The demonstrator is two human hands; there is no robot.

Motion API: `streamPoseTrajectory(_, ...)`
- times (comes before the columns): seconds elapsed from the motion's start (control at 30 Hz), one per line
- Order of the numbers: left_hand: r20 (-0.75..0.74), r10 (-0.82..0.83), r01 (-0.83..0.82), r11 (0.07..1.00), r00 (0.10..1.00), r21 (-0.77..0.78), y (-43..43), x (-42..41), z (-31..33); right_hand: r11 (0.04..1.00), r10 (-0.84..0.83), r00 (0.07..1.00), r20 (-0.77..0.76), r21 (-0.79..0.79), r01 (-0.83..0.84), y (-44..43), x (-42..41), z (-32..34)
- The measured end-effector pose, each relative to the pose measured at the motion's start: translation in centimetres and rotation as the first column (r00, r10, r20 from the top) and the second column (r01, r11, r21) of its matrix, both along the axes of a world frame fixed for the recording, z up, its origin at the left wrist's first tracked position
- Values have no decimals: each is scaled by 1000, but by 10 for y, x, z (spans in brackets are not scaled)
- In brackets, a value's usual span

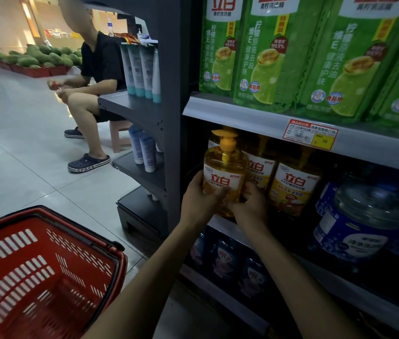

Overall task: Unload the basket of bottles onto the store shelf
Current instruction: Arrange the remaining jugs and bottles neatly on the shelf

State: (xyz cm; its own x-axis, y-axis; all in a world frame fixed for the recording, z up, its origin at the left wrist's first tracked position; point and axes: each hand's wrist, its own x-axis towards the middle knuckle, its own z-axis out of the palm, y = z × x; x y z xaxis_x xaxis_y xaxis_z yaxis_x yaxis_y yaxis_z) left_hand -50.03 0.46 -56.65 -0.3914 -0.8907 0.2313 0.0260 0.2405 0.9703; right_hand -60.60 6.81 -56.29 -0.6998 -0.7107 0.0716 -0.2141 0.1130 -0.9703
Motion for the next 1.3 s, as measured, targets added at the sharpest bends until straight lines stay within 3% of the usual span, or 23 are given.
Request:
streamPoseTrajectory(0.23, 32, 3, -3, 1000, 999, 4, 0, -4, -5, 991, 131, 978, 165, -43, -126, 9, -11, -1)
streamPoseTrajectory(0.37, 57, 46, -47, 999, 997, 9, 1, -7, -9, 996, 84, 955, 285, -28, -79, 8, -14, -7)
streamPoseTrajectory(0.47, 39, 78, -82, 989, 996, 125, 5, -10, -15, 999, 34, 930, 367, -9, -32, 2, -16, -11)
streamPoseTrajectory(0.73, -30, 141, -128, 952, 989, 277, -5, -11, -16, 988, 151, 909, 388, -62, -138, -12, -7, -13)
streamPoseTrajectory(0.93, -110, 169, -124, 936, 979, 330, -10, -8, -12, 989, 134, 893, 429, -113, -94, -28, 8, -15)
streamPoseTrajectory(1.3, -122, 63, -29, 964, 991, 266, -23, -13, -25, 997, 23, 911, 411, -70, 6, -40, 11, -21)
